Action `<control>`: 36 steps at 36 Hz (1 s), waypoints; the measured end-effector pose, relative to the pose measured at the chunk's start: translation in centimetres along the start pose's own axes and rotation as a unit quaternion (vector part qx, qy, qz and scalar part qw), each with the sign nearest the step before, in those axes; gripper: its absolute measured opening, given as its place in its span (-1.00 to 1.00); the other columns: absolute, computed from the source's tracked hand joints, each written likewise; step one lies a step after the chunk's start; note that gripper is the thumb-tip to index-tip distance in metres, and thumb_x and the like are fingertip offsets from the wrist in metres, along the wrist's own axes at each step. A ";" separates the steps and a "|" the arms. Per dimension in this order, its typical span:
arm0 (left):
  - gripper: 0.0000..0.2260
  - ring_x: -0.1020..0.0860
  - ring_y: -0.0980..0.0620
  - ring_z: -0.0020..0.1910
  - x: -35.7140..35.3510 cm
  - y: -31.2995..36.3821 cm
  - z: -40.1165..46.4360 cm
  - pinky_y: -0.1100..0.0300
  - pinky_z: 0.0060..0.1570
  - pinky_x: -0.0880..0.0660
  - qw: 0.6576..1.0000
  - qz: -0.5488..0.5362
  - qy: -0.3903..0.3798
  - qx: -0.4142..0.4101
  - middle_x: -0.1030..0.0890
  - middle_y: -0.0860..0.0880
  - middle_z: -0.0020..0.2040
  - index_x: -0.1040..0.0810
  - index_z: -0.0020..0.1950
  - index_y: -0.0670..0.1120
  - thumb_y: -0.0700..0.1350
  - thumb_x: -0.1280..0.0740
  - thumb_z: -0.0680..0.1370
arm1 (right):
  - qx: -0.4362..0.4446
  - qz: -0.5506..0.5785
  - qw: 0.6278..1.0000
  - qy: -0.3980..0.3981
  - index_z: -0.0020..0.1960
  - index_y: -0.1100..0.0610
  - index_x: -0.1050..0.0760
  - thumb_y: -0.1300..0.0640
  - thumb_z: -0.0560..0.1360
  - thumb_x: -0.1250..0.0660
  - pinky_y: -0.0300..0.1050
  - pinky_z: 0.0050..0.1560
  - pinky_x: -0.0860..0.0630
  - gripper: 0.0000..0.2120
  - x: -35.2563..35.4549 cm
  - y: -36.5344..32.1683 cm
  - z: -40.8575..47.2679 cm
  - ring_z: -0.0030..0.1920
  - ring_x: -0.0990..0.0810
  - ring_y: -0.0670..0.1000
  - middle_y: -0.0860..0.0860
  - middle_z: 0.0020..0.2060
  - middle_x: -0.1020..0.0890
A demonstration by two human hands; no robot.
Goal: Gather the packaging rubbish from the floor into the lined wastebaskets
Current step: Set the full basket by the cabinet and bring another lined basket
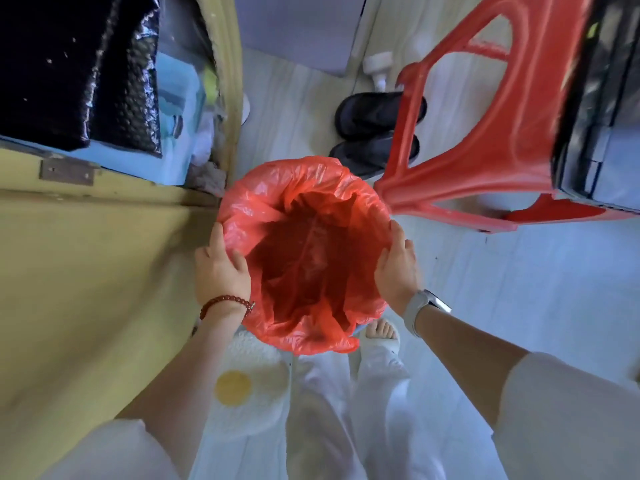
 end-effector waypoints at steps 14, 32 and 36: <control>-0.64 -0.49 -0.30 0.05 9.6 11.6 -14.0 -0.04 0.01 -0.40 0.983 0.000 -0.108 -0.148 -0.52 -0.29 0.09 -0.38 0.38 -0.03 -0.17 -0.16 0.57 | -0.145 0.094 0.979 0.105 0.38 0.12 -0.26 0.31 0.52 -0.04 0.02 0.01 -0.40 -0.56 16.4 8.1 -17.0 0.06 -0.50 0.29 0.18 0.22 -0.40; -0.62 -0.45 -0.24 0.15 3.8 36.8 -42.2 -0.04 0.07 -0.40 0.808 0.157 -0.238 -0.515 -0.49 -0.24 0.14 -0.34 0.40 0.03 -0.17 -0.14 0.58 | -0.341 0.368 0.809 0.307 0.36 0.25 -0.29 0.33 0.48 -0.12 0.01 0.22 -0.36 -0.55 25.5 35.2 -37.2 0.22 -0.45 0.20 0.23 0.23 -0.48; -0.62 -0.46 -0.25 0.16 -0.7 40.4 -51.1 -0.04 0.08 -0.41 0.766 0.206 -0.240 -0.560 -0.49 -0.22 0.18 -0.34 0.39 0.05 -0.15 -0.14 0.57 | -0.374 0.404 0.770 0.324 0.36 0.24 -0.30 0.32 0.48 -0.11 0.05 0.19 -0.39 -0.57 26.1 43.1 -41.1 0.20 -0.46 0.23 0.23 0.19 -0.50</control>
Point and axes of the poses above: each hand's wrist, its own z-axis towards the middle knuckle, its own x-axis out of the back of the hand, y = z × x, the point moved 3 cm from there along z, towards the middle knuckle
